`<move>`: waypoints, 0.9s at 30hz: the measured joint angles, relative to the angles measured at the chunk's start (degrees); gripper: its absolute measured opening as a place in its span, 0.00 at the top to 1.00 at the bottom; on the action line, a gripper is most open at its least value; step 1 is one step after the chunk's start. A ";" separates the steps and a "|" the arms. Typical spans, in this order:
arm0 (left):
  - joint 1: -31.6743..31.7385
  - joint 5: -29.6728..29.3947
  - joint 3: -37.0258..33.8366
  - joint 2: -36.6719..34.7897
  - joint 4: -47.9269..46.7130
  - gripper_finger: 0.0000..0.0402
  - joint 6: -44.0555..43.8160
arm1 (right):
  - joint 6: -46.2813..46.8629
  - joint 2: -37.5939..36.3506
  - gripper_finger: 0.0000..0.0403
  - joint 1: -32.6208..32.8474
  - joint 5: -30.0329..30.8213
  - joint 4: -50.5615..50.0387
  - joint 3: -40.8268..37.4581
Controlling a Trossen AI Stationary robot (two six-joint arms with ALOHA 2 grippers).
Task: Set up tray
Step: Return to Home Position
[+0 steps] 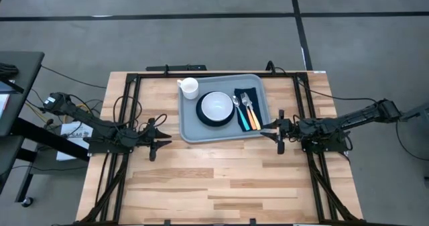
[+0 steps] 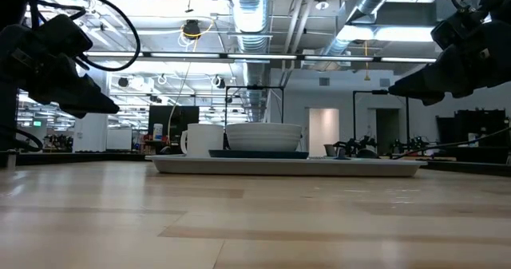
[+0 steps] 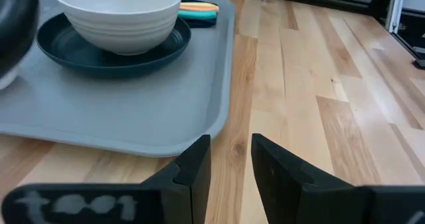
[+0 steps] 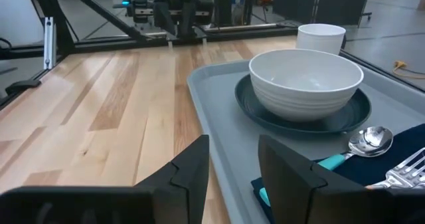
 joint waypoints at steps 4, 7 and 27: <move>0.00 0.00 0.00 0.00 -0.10 0.76 0.00 | 0.00 0.00 0.70 0.00 0.00 0.04 -0.02; 0.00 0.00 0.00 0.00 -0.17 0.76 0.00 | 0.00 0.00 0.70 0.00 0.00 0.04 -0.02; 0.00 0.00 0.00 0.00 -0.34 0.76 0.98 | 0.00 0.00 0.70 0.00 0.00 0.04 -0.04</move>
